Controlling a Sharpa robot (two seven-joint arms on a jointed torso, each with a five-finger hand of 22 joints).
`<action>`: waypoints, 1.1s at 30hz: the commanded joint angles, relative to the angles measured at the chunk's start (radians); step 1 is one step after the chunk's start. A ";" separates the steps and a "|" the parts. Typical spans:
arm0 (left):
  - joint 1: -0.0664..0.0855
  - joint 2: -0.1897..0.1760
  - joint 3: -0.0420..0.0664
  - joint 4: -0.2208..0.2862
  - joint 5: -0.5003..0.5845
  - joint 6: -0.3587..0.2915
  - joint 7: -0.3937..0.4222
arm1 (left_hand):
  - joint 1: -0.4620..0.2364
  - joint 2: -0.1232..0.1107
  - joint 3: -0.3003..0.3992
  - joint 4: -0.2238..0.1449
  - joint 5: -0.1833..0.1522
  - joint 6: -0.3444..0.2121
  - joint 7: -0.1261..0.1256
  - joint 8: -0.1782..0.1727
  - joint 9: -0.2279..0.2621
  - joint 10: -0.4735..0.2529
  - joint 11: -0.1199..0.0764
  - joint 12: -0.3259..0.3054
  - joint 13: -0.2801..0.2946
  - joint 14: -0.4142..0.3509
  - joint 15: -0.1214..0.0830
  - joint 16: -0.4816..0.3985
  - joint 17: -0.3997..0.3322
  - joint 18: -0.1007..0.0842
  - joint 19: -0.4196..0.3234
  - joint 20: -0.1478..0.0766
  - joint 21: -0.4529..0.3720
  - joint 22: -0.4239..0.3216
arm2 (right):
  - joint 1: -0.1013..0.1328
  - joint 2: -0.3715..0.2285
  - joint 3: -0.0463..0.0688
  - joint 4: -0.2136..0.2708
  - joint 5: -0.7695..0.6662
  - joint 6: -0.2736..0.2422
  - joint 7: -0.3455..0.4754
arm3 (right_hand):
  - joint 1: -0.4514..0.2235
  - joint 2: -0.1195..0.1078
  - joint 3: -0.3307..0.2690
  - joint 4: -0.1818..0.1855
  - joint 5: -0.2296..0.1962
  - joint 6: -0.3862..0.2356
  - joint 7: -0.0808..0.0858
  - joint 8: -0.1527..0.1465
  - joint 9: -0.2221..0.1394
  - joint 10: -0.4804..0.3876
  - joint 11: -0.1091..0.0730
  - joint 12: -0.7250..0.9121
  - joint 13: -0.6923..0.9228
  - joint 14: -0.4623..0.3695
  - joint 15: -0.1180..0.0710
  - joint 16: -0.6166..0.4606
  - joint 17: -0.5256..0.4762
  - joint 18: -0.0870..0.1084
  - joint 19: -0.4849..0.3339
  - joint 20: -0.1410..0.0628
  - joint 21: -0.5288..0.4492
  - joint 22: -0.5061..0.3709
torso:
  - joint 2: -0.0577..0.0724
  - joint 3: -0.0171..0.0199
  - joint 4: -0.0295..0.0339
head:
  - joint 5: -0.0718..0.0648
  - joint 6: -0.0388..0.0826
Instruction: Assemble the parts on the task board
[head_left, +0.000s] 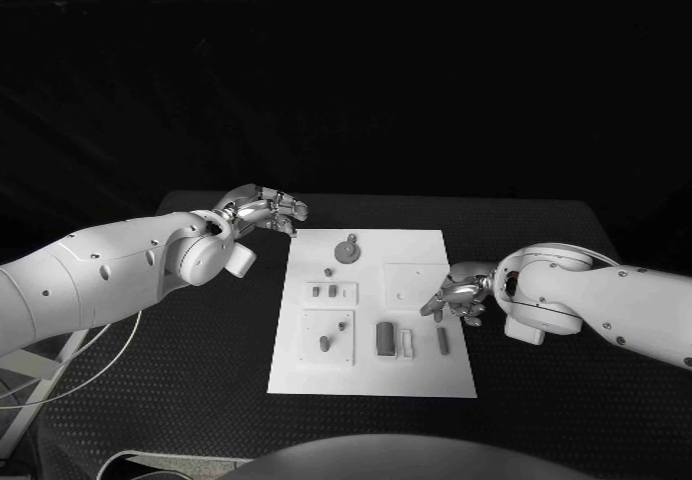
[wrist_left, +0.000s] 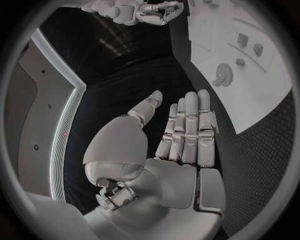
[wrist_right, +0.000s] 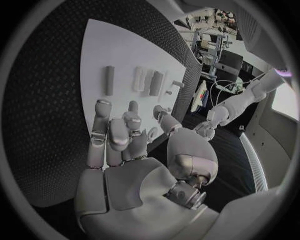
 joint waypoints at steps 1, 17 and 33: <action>0.001 0.002 0.001 0.003 -0.002 0.015 0.015 | -0.012 0.001 -0.007 -0.001 -0.004 -0.009 -0.001 -0.004 -0.001 -0.006 -0.001 -0.005 -0.001 0.002 0.006 -0.007 0.002 0.016 -0.001 0.008 -0.003 -0.002 | -0.001 -0.012 -0.001 0.006 -0.036 0.099 -0.039 | 0.000 0.010 -0.004 -0.007 0.000 0.017 0.006 0.006 0.002 0.011 -0.002 0.008 0.002 0.000 -0.009 0.003 -0.003 0.008 0.004 0.001 0.004 0.021 | -0.001 -0.0012 0.0018 | -0.007 0.000; 0.001 0.000 0.001 0.005 -0.008 0.027 0.008 | -0.033 0.006 -0.017 0.001 -0.004 -0.010 -0.001 -0.005 -0.002 -0.008 -0.001 -0.006 -0.003 0.000 0.007 -0.012 0.005 0.016 -0.004 0.008 -0.004 -0.004 | -0.035 -0.023 -0.003 -0.007 -0.194 0.104 -0.051 | -0.001 -0.033 -0.020 -0.005 0.000 0.019 0.004 0.002 0.006 0.014 -0.004 0.005 0.000 -0.001 -0.011 -0.001 -0.009 0.008 0.000 0.002 0.001 0.019 | 0.000 -0.0009 0.0007 | -0.006 -0.004; 0.001 0.001 0.001 0.007 -0.010 0.030 0.006 | -0.042 0.007 -0.021 0.002 -0.004 -0.011 0.000 -0.005 -0.003 -0.008 0.000 -0.006 -0.004 -0.004 0.008 -0.015 0.006 0.016 -0.008 0.009 -0.005 -0.005 | -0.080 0.031 -0.004 -0.067 -0.190 0.090 -0.048 | -0.006 -0.041 -0.018 0.000 0.000 0.020 0.004 0.000 0.007 0.015 -0.004 0.003 -0.001 -0.001 -0.011 -0.002 -0.011 0.008 0.000 0.002 0.000 0.018 | 0.000 -0.0011 0.0048 | -0.009 -0.009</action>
